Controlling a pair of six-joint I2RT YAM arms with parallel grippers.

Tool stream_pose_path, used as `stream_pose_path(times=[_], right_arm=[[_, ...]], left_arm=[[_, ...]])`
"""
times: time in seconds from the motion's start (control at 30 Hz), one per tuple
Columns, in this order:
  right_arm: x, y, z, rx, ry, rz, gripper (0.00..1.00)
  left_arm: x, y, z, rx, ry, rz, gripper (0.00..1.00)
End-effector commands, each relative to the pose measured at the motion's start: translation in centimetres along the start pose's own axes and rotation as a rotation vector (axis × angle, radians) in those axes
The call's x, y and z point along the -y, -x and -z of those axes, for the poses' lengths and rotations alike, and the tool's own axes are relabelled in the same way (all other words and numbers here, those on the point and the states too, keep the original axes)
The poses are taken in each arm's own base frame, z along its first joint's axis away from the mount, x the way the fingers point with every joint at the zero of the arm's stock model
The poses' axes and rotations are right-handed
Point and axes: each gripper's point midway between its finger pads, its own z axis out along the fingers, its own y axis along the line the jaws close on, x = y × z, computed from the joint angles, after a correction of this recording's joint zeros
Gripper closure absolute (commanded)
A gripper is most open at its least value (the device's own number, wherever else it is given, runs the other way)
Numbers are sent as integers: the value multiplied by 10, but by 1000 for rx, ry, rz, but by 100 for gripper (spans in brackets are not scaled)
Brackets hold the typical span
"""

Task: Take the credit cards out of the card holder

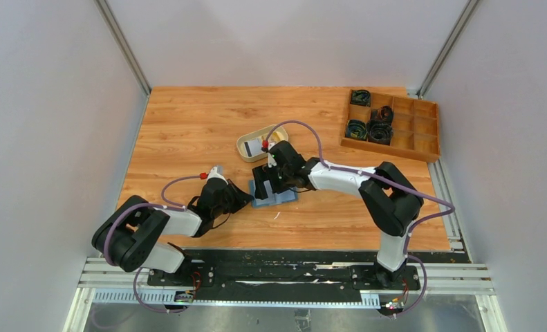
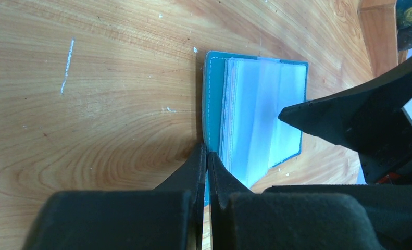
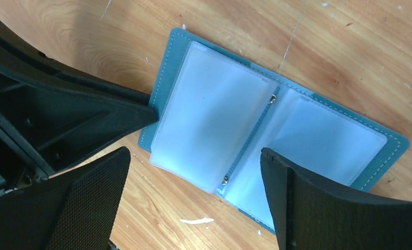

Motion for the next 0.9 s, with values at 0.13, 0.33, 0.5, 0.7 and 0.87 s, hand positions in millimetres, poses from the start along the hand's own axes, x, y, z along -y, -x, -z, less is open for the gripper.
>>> stream_pose_path(times=[0.13, 0.33, 0.5, 0.7, 0.87], right_arm=[[16, -12, -2, -80, -301, 98, 1], [11, -9, -7, -88, -333, 119, 3], [18, -12, -6, -106, -373, 117, 15], [20, -16, -9, -122, -380, 110, 26], [16, -13, -11, -117, -364, 108, 21]], left_arm=[[-37, -26, 5, -95, 126, -36, 100], [-39, -27, 6, -98, 133, -38, 100], [-40, -28, 6, -100, 135, -41, 100], [-40, -27, 5, -98, 136, -42, 100], [-42, -28, 6, -100, 139, -44, 100]])
